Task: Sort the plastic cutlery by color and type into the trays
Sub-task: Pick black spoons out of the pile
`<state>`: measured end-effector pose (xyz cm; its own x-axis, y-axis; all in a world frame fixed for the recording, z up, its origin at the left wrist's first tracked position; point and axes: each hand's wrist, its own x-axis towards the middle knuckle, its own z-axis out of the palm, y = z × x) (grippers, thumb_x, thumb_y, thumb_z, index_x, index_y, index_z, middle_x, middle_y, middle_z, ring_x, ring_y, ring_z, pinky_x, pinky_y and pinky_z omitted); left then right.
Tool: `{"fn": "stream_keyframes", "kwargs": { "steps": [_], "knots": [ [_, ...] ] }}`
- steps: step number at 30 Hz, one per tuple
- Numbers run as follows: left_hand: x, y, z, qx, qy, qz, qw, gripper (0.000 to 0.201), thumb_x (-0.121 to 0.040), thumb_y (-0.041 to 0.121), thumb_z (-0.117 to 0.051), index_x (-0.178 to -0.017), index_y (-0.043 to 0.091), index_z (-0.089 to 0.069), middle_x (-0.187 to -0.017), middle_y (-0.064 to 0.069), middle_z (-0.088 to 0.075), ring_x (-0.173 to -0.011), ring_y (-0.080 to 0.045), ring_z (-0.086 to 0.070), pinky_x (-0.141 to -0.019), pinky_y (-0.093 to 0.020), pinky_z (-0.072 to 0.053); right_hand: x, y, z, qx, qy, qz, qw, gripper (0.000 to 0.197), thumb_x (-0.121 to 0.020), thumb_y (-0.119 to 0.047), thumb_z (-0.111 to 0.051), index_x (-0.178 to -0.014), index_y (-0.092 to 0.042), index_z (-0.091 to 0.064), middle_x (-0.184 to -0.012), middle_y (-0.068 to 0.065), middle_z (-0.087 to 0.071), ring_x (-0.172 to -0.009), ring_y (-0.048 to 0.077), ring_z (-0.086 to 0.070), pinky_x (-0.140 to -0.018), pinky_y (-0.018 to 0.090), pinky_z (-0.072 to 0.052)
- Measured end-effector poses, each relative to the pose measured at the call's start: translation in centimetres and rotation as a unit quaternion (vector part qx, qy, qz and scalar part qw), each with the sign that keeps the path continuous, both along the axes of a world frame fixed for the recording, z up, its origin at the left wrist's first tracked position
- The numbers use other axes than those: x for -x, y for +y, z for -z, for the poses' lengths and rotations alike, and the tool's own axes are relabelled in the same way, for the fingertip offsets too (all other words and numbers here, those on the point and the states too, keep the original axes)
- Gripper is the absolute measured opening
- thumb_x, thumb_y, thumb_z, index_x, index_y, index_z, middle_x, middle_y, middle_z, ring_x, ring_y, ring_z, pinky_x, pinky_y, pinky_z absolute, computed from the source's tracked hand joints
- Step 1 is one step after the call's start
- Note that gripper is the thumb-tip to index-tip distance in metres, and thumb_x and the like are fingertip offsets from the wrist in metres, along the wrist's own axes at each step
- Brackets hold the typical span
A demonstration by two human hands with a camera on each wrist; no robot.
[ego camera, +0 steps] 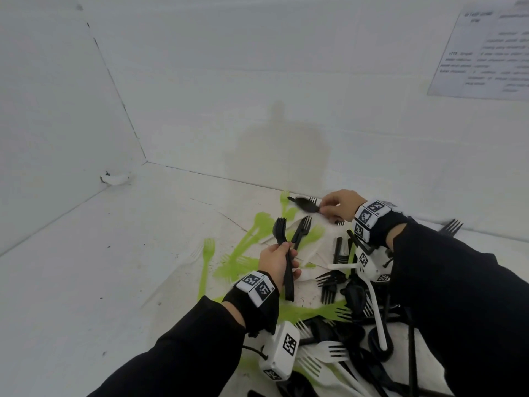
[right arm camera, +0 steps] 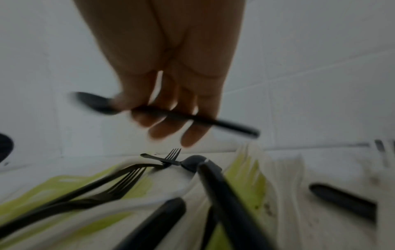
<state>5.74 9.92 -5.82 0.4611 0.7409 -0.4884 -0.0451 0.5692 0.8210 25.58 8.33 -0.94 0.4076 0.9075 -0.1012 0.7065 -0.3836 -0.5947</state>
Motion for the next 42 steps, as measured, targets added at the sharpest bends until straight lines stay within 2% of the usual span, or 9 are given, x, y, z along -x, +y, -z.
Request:
{"fn": "stream_keyframes", "kwargs": {
  "steps": [3, 9, 13, 18, 25, 30, 34, 39, 42],
  "knots": [
    [0.0, 0.0, 0.0, -0.003, -0.001, -0.002, 1.000, 0.022, -0.098, 0.011, -0.042, -0.080, 0.009, -0.053, -0.063, -0.005, -0.048, -0.042, -0.014, -0.040, -0.039, -0.018, -0.038, -0.5, 0.7, 0.7, -0.007, -0.097, 0.123, 0.988, 0.033, -0.093, -0.026, -0.052, -0.115, -0.001, -0.059, -0.108, 0.018, -0.064, -0.092, 0.029, -0.059, -0.069, 0.024, -0.043],
    [-0.1, -0.1, -0.2, -0.009, 0.004, -0.002, 1.000, 0.024, -0.099, 0.011, -0.041, -0.078, 0.008, -0.052, -0.064, -0.005, -0.048, -0.046, -0.015, -0.039, -0.039, -0.018, -0.038, -0.5, 1.0, 1.9, 0.196, -0.176, 0.058, 0.963, 0.054, -0.083, -0.028, -0.066, -0.130, -0.006, -0.050, -0.130, 0.013, -0.055, -0.120, 0.028, -0.053, -0.100, 0.031, -0.043],
    [-0.3, -0.3, -0.2, -0.012, 0.003, -0.004, 1.000, 0.023, -0.099, 0.012, -0.041, -0.079, 0.009, -0.052, -0.064, -0.005, -0.048, -0.047, -0.015, -0.039, -0.039, -0.019, -0.037, -0.4, 0.8, 2.6, 0.207, -0.219, 0.036, 0.953, 0.043, -0.075, -0.025, -0.069, -0.114, -0.011, -0.061, -0.116, 0.009, -0.064, -0.106, 0.026, -0.062, -0.091, 0.034, -0.051],
    [0.2, -0.3, -0.1, -0.032, -0.006, -0.009, 0.999, 0.017, -0.094, 0.009, -0.047, -0.078, 0.011, -0.052, -0.065, -0.004, -0.046, -0.049, -0.015, -0.041, -0.041, -0.021, -0.037, 0.2, -0.3, 0.6, 0.096, -0.188, 0.082, 0.974, 0.026, -0.093, -0.015, -0.043, -0.115, -0.005, -0.052, -0.107, 0.017, -0.062, -0.091, 0.033, -0.059, -0.075, 0.033, -0.047],
    [1.1, 0.5, -0.3, -0.096, 0.017, -0.061, 0.993, 0.010, -0.095, 0.003, -0.045, -0.100, 0.007, -0.053, -0.071, -0.003, -0.045, -0.054, -0.014, -0.042, -0.038, -0.019, -0.041, 0.8, -3.9, -3.1, -0.022, -0.204, 0.037, 0.978, 0.031, -0.084, 0.000, -0.047, -0.102, -0.013, -0.068, -0.102, 0.013, -0.066, -0.102, 0.035, -0.056, -0.079, 0.034, -0.043],
    [0.7, -1.1, -1.7, -0.045, -0.025, 0.057, 0.997, 0.012, -0.099, 0.010, -0.042, -0.091, 0.010, -0.051, -0.077, -0.004, -0.052, -0.063, -0.019, -0.056, -0.053, -0.028, -0.047, 4.5, -5.5, -3.1, 0.002, -0.155, -0.051, 0.987, 0.033, -0.088, 0.000, -0.049, -0.116, -0.008, -0.064, -0.114, 0.013, -0.064, -0.110, 0.028, -0.055, -0.090, 0.028, -0.038],
    [0.2, -3.7, -2.0, 0.001, -0.046, 0.122, 0.991, 0.014, -0.100, 0.011, -0.039, -0.092, 0.010, -0.050, -0.082, -0.006, -0.056, -0.050, -0.018, -0.055, -0.043, -0.021, -0.045, 6.9, -6.1, -1.7, -0.020, -0.108, 0.028, 0.994, 0.037, -0.087, -0.003, -0.049, -0.121, -0.012, -0.060, -0.122, 0.014, -0.056, -0.113, 0.028, -0.053, -0.095, 0.027, -0.039],
    [-0.6, -5.1, -1.5, -0.006, -0.048, 0.085, 0.995, 0.019, -0.101, 0.009, -0.036, -0.085, 0.010, -0.047, -0.073, -0.001, -0.050, -0.038, -0.007, -0.038, -0.035, -0.014, -0.033, 9.7, -6.8, -1.7, -0.014, 0.056, 0.180, 0.982, 0.051, -0.094, -0.018, -0.044, -0.142, -0.011, -0.031, -0.141, 0.016, -0.027, -0.122, 0.032, -0.045, -0.097, 0.027, -0.037],
    [-0.6, -5.2, -1.4, -0.005, -0.050, 0.047, 0.998, 0.022, -0.101, 0.009, -0.035, -0.083, 0.011, -0.047, -0.072, -0.001, -0.048, -0.050, -0.011, -0.037, -0.035, -0.014, -0.034, 10.9, -7.3, -1.4, 0.015, 0.113, 0.236, 0.965, 0.034, -0.095, -0.011, -0.034, -0.126, -0.004, -0.046, -0.123, 0.020, -0.047, -0.093, 0.032, -0.059, -0.060, 0.023, -0.052]
  ]
}}
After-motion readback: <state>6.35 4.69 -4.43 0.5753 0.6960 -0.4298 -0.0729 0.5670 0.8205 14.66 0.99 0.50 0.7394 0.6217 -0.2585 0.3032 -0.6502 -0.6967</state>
